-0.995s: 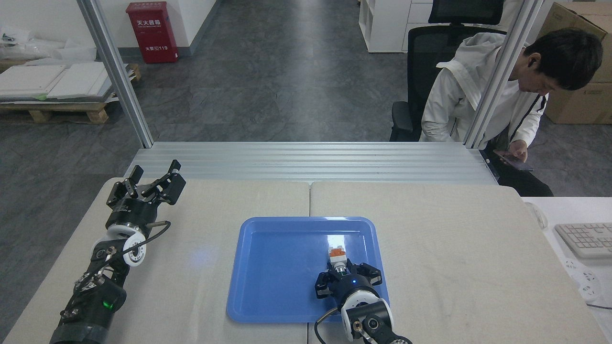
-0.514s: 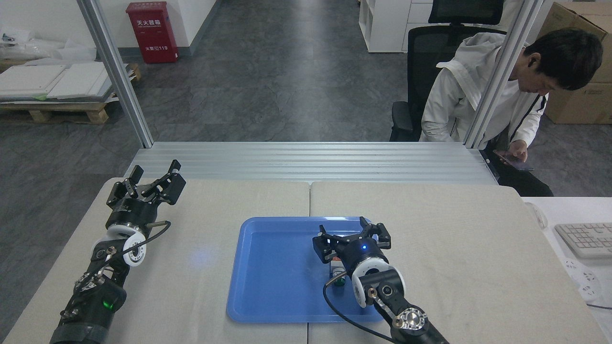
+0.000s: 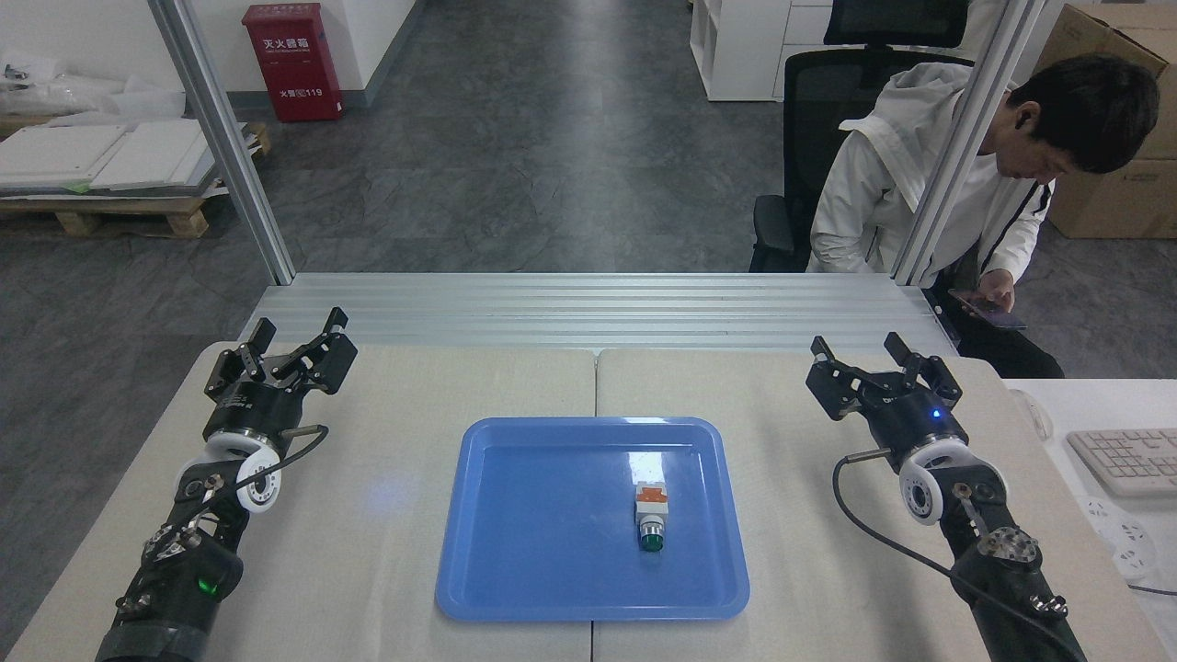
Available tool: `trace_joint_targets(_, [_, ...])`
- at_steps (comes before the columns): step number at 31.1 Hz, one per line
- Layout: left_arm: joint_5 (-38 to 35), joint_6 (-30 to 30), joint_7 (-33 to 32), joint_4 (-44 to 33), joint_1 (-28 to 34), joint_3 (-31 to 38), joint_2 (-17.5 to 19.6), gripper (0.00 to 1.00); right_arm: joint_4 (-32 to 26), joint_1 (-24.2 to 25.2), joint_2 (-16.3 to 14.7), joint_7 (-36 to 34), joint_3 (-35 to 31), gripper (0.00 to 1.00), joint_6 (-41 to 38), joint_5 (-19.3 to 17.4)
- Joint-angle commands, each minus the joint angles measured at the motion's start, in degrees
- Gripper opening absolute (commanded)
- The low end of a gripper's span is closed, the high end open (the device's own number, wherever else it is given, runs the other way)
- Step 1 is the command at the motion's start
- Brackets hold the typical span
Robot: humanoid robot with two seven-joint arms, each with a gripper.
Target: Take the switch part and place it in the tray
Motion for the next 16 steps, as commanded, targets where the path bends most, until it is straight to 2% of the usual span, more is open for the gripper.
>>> trace_joint_targets(1, [0.0,0.0,0.0,0.0,0.0,0.0,0.0,1.0,1.1,1.0,-1.3,-1.1,-0.1,0.98,-1.6,-3.2])
trace_joint_targets(10, [0.0,0.0,0.0,0.0,0.0,0.0,0.0,1.0,1.1,0.8,-1.4,-1.1,0.2,0.98,-0.1,-3.0])
trace_joint_targets(16, [0.0,0.0,0.0,0.0,0.0,0.0,0.1,1.0,0.6,0.3,-1.5,-0.9,3.0,0.99,6.4,-3.3])
